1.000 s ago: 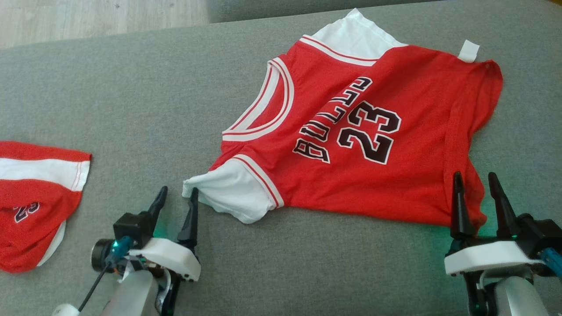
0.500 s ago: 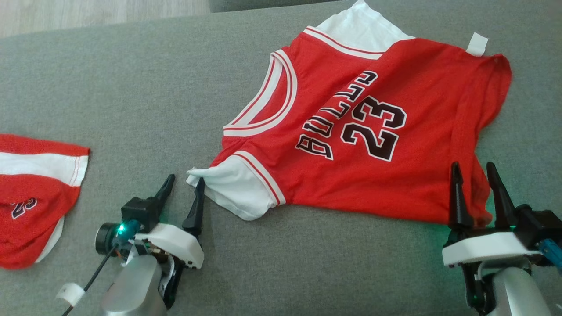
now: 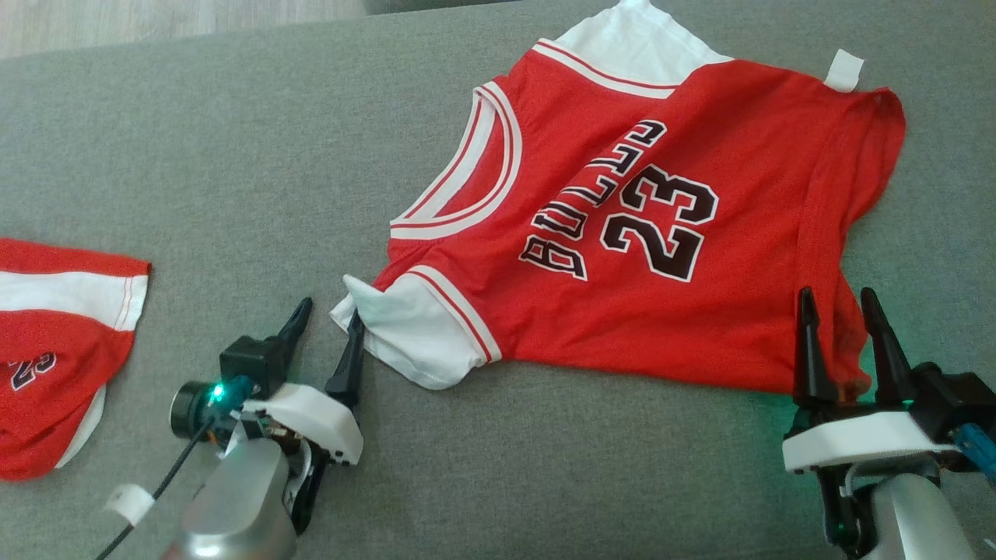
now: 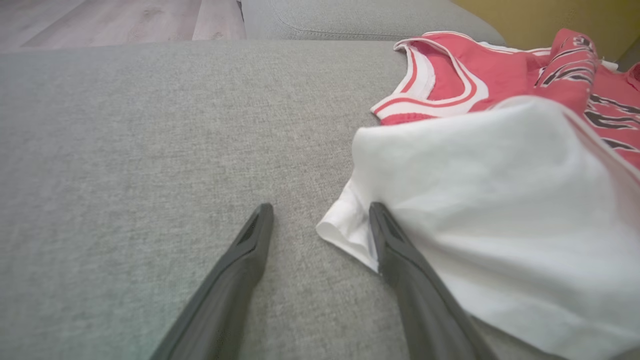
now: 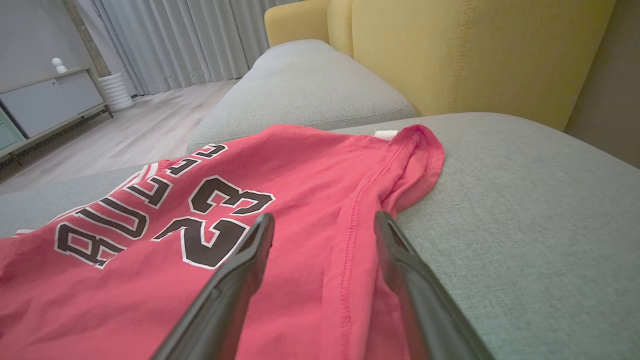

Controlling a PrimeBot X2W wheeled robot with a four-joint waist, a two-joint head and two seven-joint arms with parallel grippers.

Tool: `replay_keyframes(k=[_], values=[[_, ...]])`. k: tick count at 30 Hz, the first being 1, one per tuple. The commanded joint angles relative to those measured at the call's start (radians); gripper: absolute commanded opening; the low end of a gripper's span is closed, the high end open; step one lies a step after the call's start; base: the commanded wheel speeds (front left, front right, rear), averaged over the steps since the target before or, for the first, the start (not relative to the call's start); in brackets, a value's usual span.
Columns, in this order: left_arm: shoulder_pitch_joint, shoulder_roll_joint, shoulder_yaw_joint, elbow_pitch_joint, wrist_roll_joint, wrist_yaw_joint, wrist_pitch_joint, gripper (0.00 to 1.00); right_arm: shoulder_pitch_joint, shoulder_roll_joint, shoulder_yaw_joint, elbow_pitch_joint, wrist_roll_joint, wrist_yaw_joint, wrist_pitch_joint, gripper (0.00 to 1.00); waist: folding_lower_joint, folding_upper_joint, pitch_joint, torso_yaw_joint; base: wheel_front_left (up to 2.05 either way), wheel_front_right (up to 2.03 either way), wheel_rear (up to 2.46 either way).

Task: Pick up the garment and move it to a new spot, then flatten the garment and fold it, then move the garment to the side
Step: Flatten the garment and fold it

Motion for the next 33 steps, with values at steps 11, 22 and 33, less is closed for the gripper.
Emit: replay_keyframes(k=[11,22,33], values=[[-0.055,0.040,-0.119,0.062,-0.069,0.002,0.036,0.00,-0.039,-0.006,0.024,-0.030,0.005,0.008,-0.011,1.00,0.0001,0.0000,0.001,-0.003,0.00,0.00,0.00],[-0.011,0.072,-0.034,-0.036,-0.123,0.026,0.002,0.00,-0.011,-0.006,0.018,-0.009,0.005,0.008,-0.011,1.00,0.0001,0.0000,-0.063,0.010,0.00,0.00,0.00],[0.179,0.096,0.068,-0.335,-0.072,0.078,0.001,0.00,0.077,-0.006,-0.019,0.058,-0.003,0.008,-0.011,1.00,0.0001,0.0000,-0.099,-0.003,0.00,0.00,0.00]])
